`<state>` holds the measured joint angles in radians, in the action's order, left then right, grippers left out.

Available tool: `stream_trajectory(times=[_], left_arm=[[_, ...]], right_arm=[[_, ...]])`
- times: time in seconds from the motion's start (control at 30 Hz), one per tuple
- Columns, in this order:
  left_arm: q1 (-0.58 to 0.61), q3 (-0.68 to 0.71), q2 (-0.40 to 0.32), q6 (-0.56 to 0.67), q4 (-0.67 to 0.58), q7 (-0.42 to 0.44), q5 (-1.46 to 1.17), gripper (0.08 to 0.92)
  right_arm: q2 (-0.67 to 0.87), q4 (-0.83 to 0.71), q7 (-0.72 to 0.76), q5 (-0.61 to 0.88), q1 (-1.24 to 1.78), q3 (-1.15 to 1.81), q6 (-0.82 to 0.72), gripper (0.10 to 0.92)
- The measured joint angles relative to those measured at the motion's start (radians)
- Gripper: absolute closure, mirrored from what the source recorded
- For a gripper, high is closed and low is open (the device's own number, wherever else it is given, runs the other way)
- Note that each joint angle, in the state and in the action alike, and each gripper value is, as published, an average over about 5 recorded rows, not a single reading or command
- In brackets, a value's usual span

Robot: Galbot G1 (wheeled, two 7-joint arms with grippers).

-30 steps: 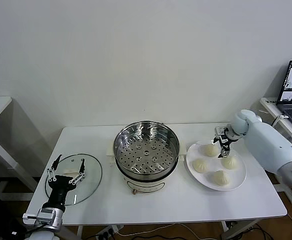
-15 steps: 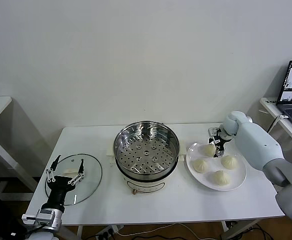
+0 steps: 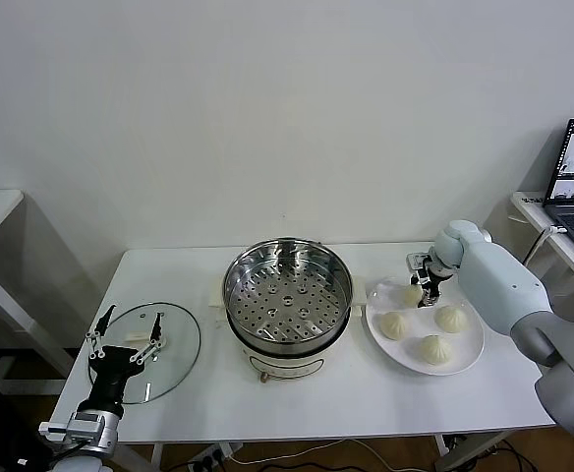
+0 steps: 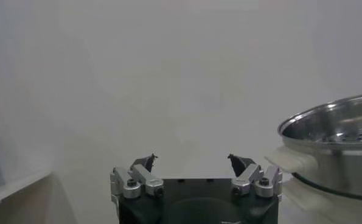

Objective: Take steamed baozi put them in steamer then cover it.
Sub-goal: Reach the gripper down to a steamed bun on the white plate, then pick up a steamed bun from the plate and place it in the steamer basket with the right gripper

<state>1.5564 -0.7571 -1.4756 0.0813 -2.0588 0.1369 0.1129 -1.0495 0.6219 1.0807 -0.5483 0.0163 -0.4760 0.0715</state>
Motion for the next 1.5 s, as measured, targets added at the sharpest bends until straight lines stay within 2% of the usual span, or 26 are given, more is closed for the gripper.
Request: stream_trajectory(times=[0.27, 0.53, 0.73, 1.07, 1.5], left_arm=[[0.007, 0.001, 0.002, -0.001, -0.008, 0.000, 0.001, 0.177], [0.012, 0.006, 0.011, -0.009, -0.017, -0.002, 0.002, 0.177], [0.020, 0.000, 0.017, -0.013, -0.023, -0.002, 0.002, 0.177], [0.028, -0.016, 0.027, -0.017, -0.039, 0.000, -0.003, 0.177], [0.029, -0.048, 0.045, -0.013, -0.025, 0.012, -0.014, 0.177]], right_arm=[[0.089, 0.120, 0.033, 0.093, -0.055, -0.071, 0.028, 0.372], [0.215, 0.344, 0.102, 0.249, -0.240, -0.235, 0.143, 0.372], [0.239, 0.513, 0.148, 0.346, -0.437, -0.390, 0.245, 0.372], [0.115, 0.627, 0.174, 0.431, -0.663, -0.596, 0.410, 0.372], [-0.121, 0.535, 0.134, 0.384, -0.646, -0.657, 0.582, 0.372]])
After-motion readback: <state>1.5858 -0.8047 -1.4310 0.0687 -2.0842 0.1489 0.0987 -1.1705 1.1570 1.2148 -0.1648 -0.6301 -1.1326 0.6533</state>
